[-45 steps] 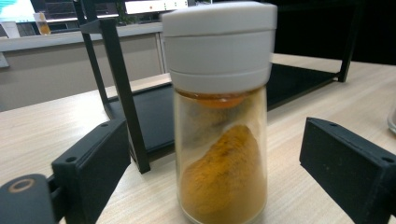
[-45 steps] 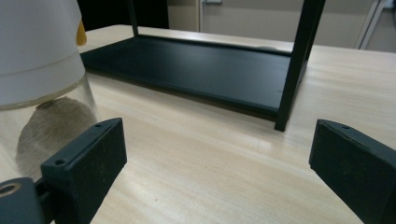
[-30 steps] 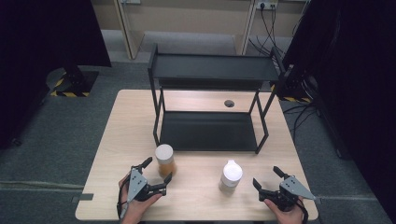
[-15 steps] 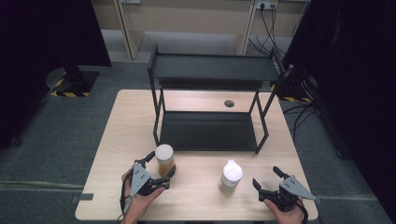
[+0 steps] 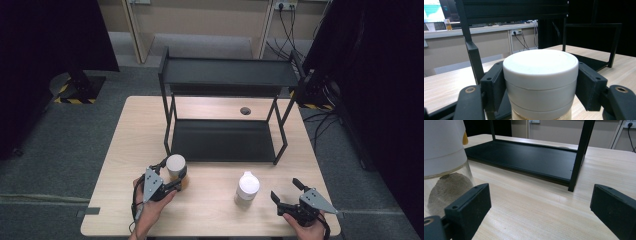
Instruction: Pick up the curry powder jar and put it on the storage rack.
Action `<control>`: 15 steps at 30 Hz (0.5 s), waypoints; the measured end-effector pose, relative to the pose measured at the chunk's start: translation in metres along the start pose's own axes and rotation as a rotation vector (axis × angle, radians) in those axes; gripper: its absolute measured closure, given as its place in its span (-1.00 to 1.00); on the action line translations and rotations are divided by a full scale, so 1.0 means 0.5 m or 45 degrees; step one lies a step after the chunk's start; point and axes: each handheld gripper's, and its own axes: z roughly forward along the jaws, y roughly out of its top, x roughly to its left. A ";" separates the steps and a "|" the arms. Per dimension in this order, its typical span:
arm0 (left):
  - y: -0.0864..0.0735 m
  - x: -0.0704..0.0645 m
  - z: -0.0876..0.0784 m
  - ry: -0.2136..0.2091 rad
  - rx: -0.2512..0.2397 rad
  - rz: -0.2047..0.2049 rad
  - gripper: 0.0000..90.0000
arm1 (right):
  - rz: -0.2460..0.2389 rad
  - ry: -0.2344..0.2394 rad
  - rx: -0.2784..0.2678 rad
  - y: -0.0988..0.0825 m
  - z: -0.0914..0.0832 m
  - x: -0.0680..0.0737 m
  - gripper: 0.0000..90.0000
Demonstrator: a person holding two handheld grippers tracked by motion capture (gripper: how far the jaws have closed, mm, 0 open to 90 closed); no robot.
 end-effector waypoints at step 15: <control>0.045 -0.018 -0.001 0.018 -0.025 0.003 -0.26 | 0.006 0.000 0.000 0.000 0.000 -0.002 -0.92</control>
